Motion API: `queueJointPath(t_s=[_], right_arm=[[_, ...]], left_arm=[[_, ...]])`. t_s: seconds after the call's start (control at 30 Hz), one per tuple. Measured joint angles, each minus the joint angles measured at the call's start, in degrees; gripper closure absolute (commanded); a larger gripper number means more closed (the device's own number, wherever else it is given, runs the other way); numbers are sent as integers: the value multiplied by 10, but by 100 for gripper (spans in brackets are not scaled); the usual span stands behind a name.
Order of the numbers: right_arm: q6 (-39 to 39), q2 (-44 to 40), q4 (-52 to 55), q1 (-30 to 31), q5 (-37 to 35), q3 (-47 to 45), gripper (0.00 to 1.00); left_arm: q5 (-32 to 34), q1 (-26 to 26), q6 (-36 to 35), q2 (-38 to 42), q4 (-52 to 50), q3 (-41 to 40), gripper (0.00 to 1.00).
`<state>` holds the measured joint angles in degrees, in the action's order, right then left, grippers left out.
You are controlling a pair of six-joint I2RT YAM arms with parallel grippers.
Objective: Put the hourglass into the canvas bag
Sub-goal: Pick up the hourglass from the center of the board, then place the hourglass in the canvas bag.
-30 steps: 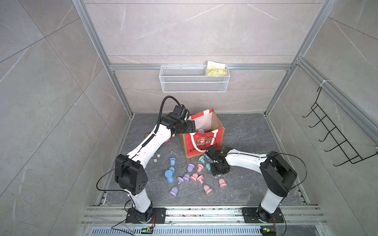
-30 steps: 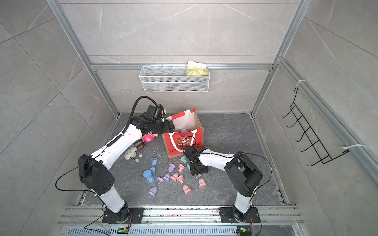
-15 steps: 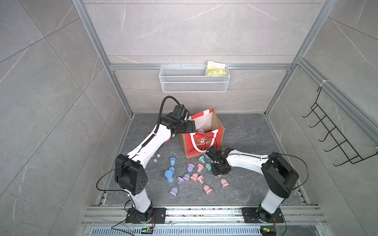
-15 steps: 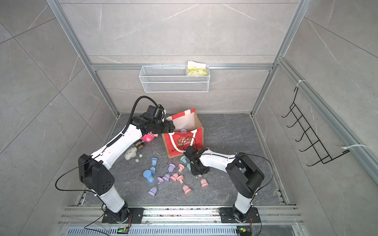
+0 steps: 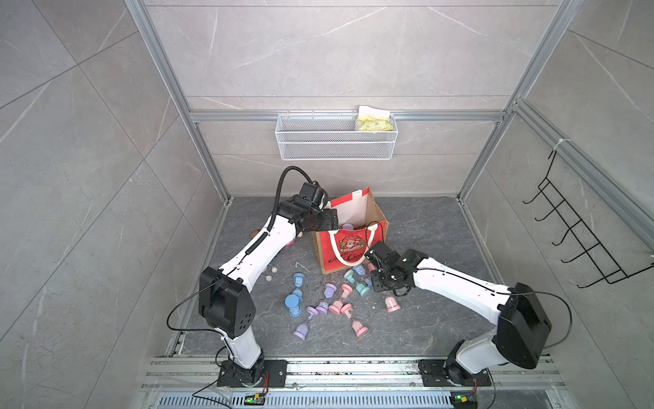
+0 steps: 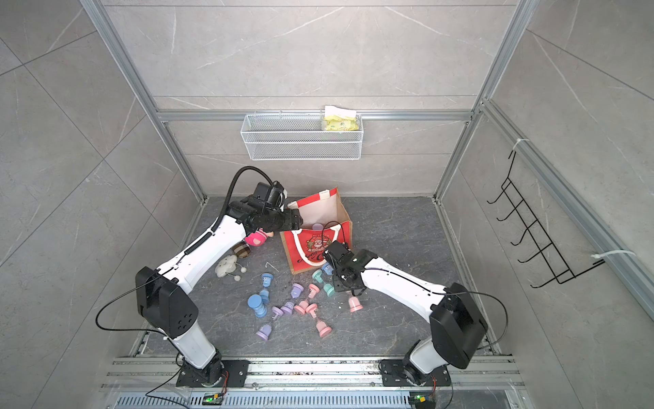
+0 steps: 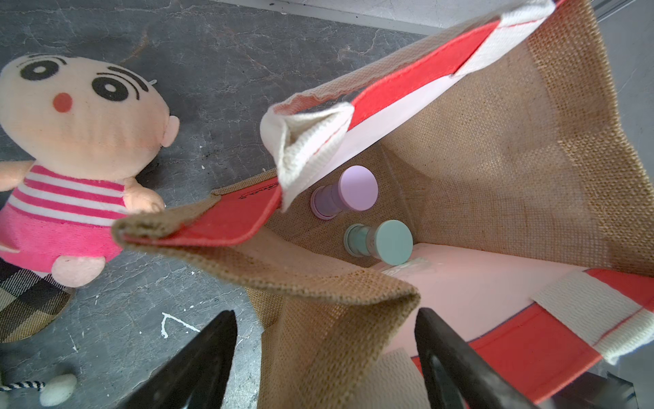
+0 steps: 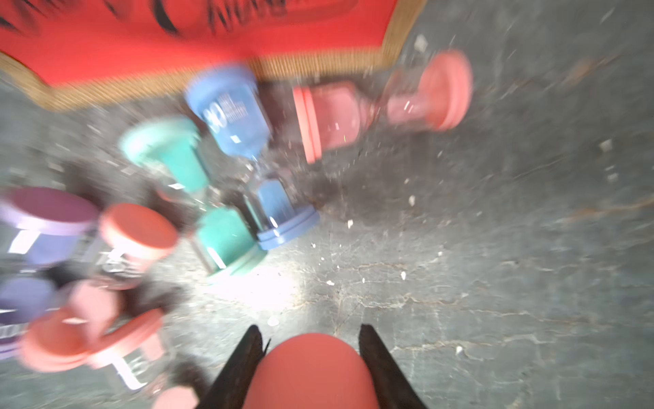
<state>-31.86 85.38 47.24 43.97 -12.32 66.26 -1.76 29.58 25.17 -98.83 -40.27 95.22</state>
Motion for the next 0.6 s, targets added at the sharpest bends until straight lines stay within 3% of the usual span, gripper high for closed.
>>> queueJointPath(t_s=[0.33,0.6], right_arm=[[27,-36,58,0,-29,245,88],[72,44,24,-1,-73,431,89]], left_arm=[[1,0,15,0,0,0,18],[1,0,34,0,5,0,19]])
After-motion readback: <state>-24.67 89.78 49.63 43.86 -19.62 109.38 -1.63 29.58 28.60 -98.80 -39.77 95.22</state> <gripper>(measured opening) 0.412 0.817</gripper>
